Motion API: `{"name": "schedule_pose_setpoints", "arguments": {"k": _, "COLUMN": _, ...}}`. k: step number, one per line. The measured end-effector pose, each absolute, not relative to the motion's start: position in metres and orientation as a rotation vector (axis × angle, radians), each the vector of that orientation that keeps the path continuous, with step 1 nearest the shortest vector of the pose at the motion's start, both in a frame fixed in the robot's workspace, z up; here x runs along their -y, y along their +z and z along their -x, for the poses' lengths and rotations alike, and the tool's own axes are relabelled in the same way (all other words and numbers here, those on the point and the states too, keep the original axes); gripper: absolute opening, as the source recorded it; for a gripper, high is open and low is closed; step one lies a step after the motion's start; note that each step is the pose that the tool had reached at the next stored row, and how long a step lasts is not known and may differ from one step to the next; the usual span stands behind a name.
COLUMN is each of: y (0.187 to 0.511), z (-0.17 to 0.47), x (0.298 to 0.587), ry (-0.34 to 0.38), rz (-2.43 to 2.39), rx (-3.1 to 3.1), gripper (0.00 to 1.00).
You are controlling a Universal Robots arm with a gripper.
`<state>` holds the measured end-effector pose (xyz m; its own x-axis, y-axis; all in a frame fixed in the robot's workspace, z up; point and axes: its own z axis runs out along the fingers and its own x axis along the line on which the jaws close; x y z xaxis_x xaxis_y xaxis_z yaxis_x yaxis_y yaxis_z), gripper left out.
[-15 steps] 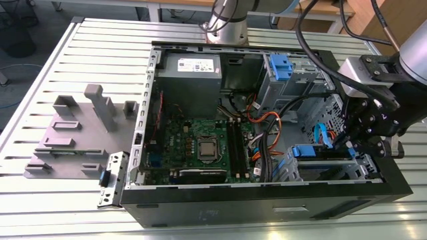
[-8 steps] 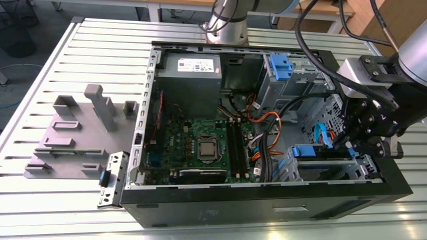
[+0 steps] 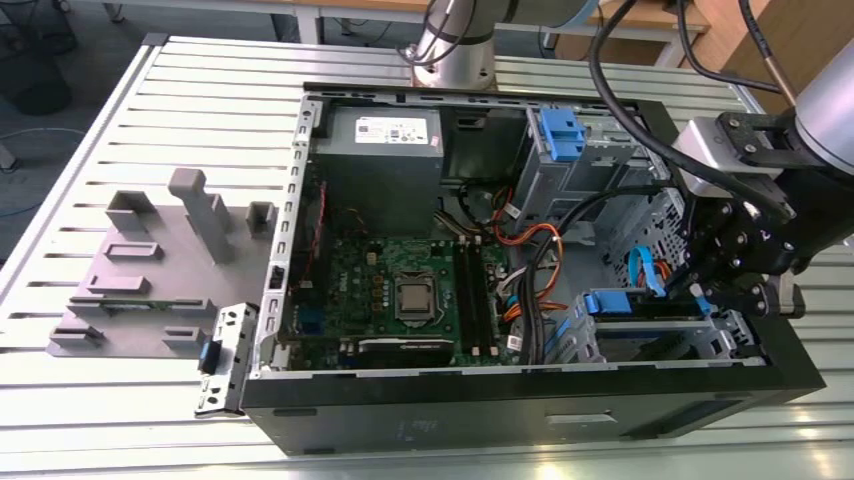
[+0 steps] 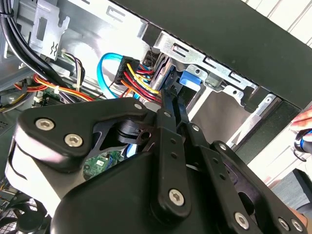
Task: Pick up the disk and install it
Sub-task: 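Insert the second disk wire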
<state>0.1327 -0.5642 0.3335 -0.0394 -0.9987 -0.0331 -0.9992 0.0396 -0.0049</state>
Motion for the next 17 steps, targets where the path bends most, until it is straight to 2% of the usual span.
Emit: {"name": "schedule_pose_setpoints", "arguments": {"k": 17, "y": 0.3292, "z": -0.1327, "x": 0.5642, "ry": 0.030, "rz": 2.158, "rx": -2.245, "gripper": 0.16}}
